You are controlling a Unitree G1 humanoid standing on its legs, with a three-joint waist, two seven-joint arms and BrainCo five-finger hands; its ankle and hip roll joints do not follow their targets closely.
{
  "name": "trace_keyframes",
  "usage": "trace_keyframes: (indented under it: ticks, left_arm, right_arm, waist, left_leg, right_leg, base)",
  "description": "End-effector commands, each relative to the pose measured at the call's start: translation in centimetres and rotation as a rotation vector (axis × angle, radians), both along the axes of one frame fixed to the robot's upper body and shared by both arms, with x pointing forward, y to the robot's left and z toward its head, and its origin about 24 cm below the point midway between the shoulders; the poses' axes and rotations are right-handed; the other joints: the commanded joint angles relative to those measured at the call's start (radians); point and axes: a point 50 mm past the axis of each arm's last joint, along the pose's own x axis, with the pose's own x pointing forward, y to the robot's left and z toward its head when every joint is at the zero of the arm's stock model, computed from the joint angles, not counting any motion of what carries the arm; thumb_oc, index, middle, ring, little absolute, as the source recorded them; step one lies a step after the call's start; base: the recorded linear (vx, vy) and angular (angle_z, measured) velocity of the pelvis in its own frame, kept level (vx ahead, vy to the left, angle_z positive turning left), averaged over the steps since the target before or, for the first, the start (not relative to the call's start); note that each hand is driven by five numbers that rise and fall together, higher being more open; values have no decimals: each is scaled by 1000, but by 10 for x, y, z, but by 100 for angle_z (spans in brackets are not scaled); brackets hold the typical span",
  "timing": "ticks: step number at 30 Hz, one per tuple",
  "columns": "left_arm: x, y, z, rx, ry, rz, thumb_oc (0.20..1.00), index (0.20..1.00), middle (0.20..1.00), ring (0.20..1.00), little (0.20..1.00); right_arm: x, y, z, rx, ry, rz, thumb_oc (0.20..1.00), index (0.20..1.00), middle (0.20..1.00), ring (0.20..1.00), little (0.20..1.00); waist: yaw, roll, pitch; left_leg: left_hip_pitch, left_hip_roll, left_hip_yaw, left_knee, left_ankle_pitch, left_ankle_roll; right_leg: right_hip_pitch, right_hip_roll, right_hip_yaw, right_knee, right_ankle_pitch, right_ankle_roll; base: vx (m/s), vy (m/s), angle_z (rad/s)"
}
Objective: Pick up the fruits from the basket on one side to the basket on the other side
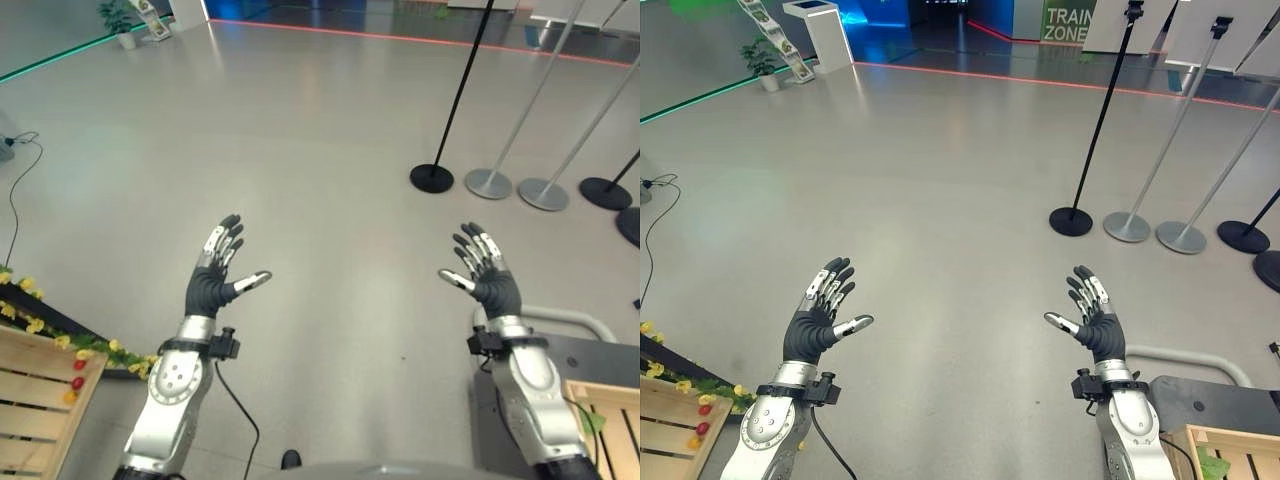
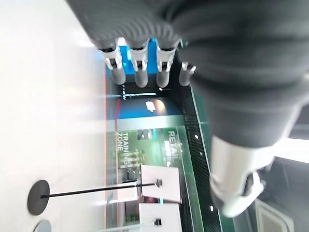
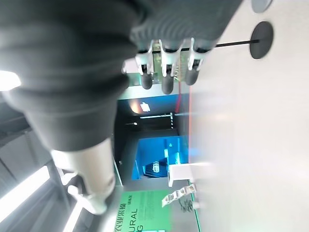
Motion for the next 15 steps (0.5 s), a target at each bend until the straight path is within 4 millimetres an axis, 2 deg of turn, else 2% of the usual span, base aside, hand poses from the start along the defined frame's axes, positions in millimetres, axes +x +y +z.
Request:
trace_keyframes:
  ticks: [1,2,3,8,14,15]
  left_arm:
    - [10,8,27,-33,-150,26,1000,1000,1000,1000,1000]
    - [7,6,20,-50,-126,23,1000,1000,1000,1000,1000]
    - [6,6,18,-55,-114,17,1000,1000,1000,1000,1000]
    - [1,9,15,8,-88,25,1000,1000,1000,1000,1000]
    - [4,12,17,89,-79,16,1000,1000,1000,1000,1000]
    - [7,13,20,119,-90,19,1000,1000,1000,1000,1000]
  right_arm:
    - [12,-2,40,-52,-210,-13,1000,1000,1000,1000,1000]
    - [12,-5,36,-55,-188,-32,1000,1000,1000,1000,1000]
    - [12,-6,32,-48,-175,-41,1000,1000,1000,1000,1000]
    - [11,-9,25,-71,-128,-49,1000,1000,1000,1000,1000]
    - [19,-15,34,-103,-148,-52,1000,1000,1000,1000,1000]
    - [20,-21,41,-121,-177,-87,1000,1000,1000,1000,1000]
  waist:
    - [-20,-60,22]
    - [-24,-47,2]
    - [-25,-46,-8]
    - [-23,-54,-46]
    - [-18,-68,-47]
    - [-24,-75,-37]
  left_leg:
    - [-38,-57,-81,152,-128,-4]
    - [-4,-42,-71,72,-119,15]
    - [14,-37,-64,45,-114,19]
    - [78,-56,-46,-16,-113,52]
    - [94,-86,-26,-33,-120,91]
    - [93,-94,-19,-35,-121,104]
  right_leg:
    - [-18,-12,52,6,-33,33]
    - [-16,-4,52,8,-25,41]
    - [-12,-4,52,9,-24,43]
    - [-1,-25,52,29,-22,62]
    - [-67,-64,93,138,-29,96]
    - [-101,-71,116,182,-33,110]
  base:
    - [19,115,-3]
    - [20,122,-1]
    - [42,159,-1]
    - [22,173,-9]
    - [-35,173,-16]
    - [-37,118,-14]
